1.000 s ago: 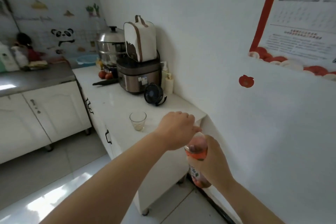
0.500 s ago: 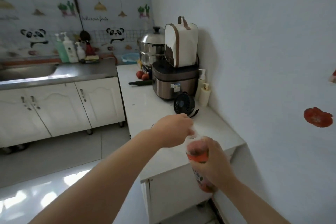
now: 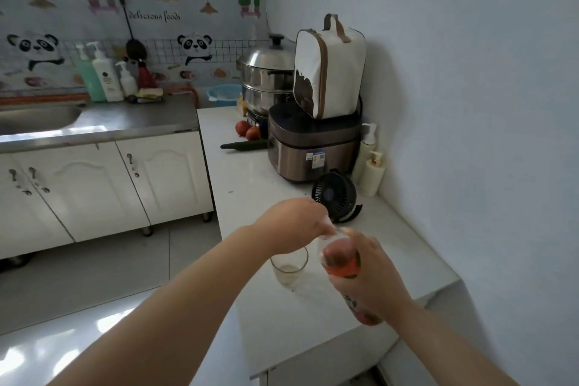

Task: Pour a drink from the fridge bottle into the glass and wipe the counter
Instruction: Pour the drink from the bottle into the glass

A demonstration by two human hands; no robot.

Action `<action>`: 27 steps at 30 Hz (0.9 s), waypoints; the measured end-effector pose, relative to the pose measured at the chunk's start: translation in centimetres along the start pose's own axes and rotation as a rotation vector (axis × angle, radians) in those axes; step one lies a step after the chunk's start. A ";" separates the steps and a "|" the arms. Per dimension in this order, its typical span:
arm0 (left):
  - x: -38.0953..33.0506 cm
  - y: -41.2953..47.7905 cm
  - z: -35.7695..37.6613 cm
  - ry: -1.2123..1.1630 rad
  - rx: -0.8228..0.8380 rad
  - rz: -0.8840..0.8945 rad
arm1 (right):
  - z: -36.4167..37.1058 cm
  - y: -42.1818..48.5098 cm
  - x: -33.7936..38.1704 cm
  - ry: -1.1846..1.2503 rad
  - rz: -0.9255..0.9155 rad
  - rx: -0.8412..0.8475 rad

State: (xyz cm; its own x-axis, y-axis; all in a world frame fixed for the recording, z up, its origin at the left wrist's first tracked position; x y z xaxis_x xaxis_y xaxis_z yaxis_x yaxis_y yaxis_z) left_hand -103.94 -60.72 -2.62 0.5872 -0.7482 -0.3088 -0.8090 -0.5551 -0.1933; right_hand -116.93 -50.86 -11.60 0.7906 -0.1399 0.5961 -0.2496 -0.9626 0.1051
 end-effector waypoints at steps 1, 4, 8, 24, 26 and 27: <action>0.6 0.7 -0.1 0.020 -0.015 -0.004 | 0.2 0.6 0.0 0.005 0.000 0.001; 2.0 2.5 0.0 0.089 -0.049 -0.070 | 0.7 2.3 -0.3 0.014 0.005 0.002; 3.0 4.0 0.1 0.024 -0.049 -0.114 | 1.1 3.9 -1.0 0.009 0.000 0.032; 6.6 6.6 1.1 -0.277 -0.280 -0.420 | -0.2 9.5 -4.1 -0.069 -0.065 0.228; 7.0 6.3 1.8 -0.269 -0.276 -0.448 | -0.3 9.6 -4.6 -0.128 -0.086 0.267; 7.2 6.1 2.2 -0.262 -0.265 -0.463 | -0.3 9.7 -4.9 -0.166 -0.096 0.294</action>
State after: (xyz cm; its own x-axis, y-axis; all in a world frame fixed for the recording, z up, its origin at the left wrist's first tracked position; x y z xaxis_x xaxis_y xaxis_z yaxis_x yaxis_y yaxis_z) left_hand -104.70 -68.67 -8.11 0.8238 -0.3110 -0.4739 -0.4166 -0.8991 -0.1343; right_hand -123.36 -59.40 -13.30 0.8888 -0.0582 0.4545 -0.0173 -0.9954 -0.0938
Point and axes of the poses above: each hand's wrist, its own y-axis towards the middle knuckle, its own z-axis out of the palm, x = y × z, the point moved 2 cm from there along y, towards the middle knuckle, and after that the axes turned 6 degrees about x, right-handed, at the moved point
